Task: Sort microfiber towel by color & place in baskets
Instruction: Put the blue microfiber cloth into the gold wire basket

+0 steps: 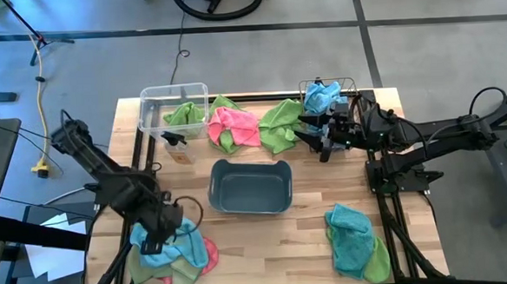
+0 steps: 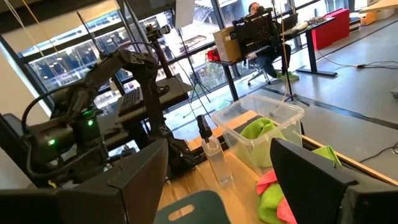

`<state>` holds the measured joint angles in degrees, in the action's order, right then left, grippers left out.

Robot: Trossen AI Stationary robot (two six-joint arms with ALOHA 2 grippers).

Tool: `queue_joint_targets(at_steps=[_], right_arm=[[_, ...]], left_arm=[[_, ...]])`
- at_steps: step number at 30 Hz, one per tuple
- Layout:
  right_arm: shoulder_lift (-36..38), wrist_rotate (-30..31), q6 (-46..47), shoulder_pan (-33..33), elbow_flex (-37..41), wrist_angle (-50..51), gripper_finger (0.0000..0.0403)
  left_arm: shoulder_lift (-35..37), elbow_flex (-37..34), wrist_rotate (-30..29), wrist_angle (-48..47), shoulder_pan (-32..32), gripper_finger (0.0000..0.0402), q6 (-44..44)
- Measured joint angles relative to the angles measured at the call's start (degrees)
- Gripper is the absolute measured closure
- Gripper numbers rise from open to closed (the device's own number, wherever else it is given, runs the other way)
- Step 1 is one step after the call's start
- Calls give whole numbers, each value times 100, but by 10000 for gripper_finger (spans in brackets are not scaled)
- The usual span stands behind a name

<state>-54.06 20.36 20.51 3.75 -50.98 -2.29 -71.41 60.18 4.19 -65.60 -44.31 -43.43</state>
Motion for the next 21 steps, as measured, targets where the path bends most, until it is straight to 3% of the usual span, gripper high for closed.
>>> queue_joint_targets(at_steps=[11,21], right_arm=[[0,-197,0,0,0,211,123],[0,-195,0,0,0,273,123]], left_arm=[[-174,-794,-132,560,-302,142,-615],[-174,-1634,-125,1187,-302,137,-753]])
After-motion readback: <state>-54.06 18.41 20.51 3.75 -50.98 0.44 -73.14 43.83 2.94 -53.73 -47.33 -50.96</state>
